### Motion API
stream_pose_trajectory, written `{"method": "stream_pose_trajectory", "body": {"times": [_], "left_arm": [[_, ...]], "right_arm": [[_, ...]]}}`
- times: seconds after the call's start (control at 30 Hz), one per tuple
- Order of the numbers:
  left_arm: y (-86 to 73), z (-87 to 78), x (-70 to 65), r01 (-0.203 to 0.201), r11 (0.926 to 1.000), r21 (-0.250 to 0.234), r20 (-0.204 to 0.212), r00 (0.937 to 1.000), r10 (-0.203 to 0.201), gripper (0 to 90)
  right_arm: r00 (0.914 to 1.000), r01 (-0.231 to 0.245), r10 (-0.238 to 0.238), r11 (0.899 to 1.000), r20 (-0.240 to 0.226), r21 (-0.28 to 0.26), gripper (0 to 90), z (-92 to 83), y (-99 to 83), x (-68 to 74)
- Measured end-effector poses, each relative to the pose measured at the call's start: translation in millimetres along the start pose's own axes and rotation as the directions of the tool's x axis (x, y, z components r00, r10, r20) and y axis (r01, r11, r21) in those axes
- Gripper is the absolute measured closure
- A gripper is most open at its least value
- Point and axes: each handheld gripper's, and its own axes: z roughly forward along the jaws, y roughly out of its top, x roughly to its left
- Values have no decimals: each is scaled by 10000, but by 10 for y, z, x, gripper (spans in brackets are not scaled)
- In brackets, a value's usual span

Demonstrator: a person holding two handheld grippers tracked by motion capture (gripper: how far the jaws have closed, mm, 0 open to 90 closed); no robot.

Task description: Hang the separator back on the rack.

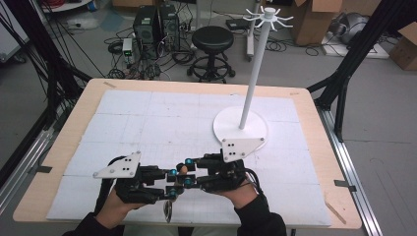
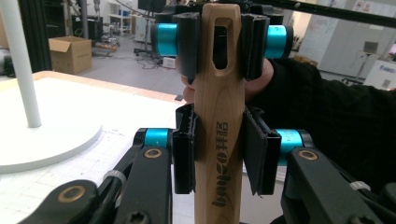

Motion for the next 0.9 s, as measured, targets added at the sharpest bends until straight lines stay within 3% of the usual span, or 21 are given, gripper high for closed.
{"method": "stream_pose_trajectory", "body": {"times": [0.3, 0.43, 0.53, 0.67, 0.9], "left_arm": [[10, -28, 16, 158, 9997, -167, -79, 9998, -159, 671], [-9, -30, 33, 337, 9989, -334, -227, 9991, -344, 659], [-23, -22, 46, 604, 9974, -386, -616, 9961, -628, 512], [-46, -31, 65, 743, 9962, -455, -1000, 9919, -785, 420], [-60, 0, 54, 603, 9978, -268, -1395, 9882, -634, 377]], "right_arm": [[9993, -245, 249, 9995, 274, -178, 706, 30, 21, 21], [9952, -761, 764, 9971, 617, -71, 708, 61, 56, 20], [9934, -734, 734, 9973, 882, -33, 709, 87, 68, 30], [9884, -832, 813, 9965, 1285, 92, 709, 95, 98, 32], [9807, -636, 620, 9980, 1852, 25, 709, 93, 235, 79]]}}
